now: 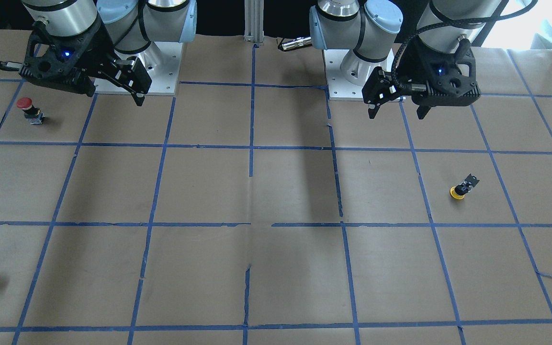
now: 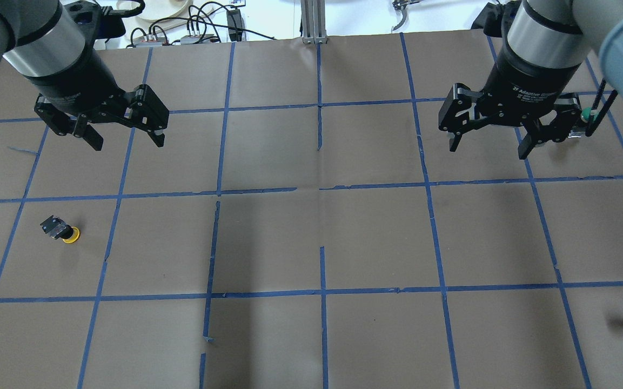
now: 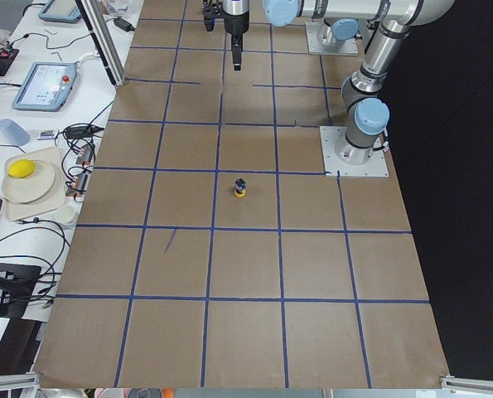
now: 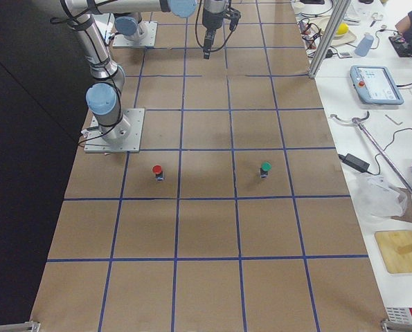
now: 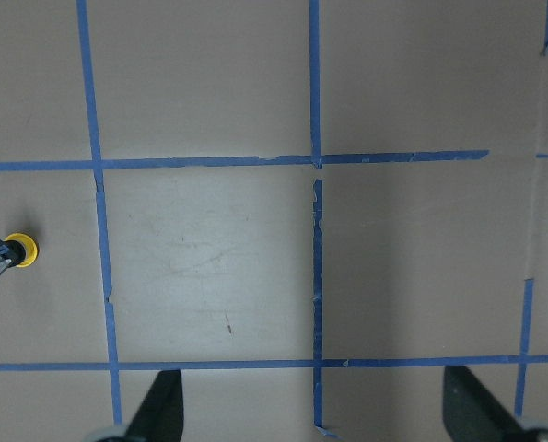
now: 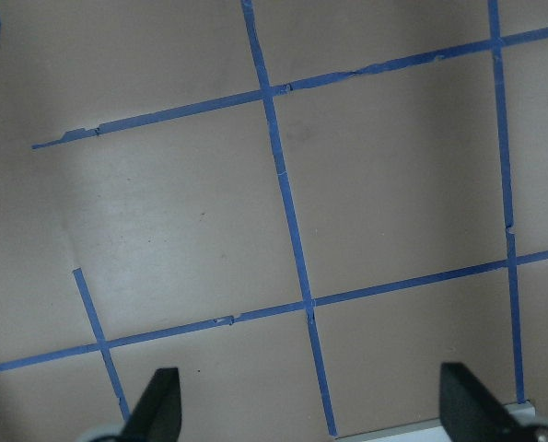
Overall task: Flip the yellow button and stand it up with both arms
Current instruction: 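Move the left gripper down toward the yellow button lying on the table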
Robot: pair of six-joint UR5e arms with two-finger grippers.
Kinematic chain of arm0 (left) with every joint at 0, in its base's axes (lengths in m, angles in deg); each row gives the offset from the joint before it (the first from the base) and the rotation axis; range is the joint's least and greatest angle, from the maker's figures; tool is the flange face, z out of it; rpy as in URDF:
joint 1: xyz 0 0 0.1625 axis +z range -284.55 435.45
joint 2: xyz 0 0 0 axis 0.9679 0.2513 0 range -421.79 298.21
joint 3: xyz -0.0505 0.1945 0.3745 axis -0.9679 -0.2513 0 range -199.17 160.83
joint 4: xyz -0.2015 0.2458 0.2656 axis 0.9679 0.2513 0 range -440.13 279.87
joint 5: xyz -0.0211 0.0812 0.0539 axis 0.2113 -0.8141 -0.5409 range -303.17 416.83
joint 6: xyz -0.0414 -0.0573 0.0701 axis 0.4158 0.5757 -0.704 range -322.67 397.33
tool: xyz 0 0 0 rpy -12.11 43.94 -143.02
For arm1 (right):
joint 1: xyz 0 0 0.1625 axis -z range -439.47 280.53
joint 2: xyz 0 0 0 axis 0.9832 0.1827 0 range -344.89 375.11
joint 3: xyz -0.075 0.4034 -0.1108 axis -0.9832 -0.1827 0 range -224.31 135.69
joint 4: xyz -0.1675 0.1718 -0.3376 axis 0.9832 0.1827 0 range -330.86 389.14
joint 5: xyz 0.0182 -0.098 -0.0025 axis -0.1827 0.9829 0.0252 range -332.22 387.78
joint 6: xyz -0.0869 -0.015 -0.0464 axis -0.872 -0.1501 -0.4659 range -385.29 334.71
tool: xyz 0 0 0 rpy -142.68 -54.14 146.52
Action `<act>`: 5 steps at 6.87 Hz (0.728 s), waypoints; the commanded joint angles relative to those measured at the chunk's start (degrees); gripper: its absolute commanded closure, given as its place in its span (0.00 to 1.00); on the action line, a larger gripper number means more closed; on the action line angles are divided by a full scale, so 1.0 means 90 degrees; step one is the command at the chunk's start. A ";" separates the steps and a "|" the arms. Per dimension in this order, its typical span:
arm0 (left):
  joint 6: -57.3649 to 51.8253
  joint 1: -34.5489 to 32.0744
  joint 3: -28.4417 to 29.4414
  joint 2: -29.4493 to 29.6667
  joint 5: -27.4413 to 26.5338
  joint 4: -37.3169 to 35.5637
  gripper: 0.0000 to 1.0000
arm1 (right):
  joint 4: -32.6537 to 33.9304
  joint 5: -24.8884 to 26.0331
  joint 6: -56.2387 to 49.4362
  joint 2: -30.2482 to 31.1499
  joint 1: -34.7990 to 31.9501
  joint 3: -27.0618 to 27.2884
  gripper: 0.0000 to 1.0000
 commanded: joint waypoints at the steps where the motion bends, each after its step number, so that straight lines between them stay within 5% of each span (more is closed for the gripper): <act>1: 0.0078 0.0004 -0.0090 0.0031 0.0047 -0.0008 0.00 | 0.0009 0.0015 0.0000 0.0000 0.0000 0.0009 0.00; 3: -0.1055 0.0373 -0.0178 0.0070 -0.0012 -0.0145 0.00 | 0.0000 0.0016 0.0000 0.0000 0.0000 0.0010 0.00; 5: -0.2940 0.1571 -0.0587 0.0245 -0.0032 -0.0300 0.00 | 0.0000 0.0006 0.0000 0.0000 0.0000 0.0010 0.00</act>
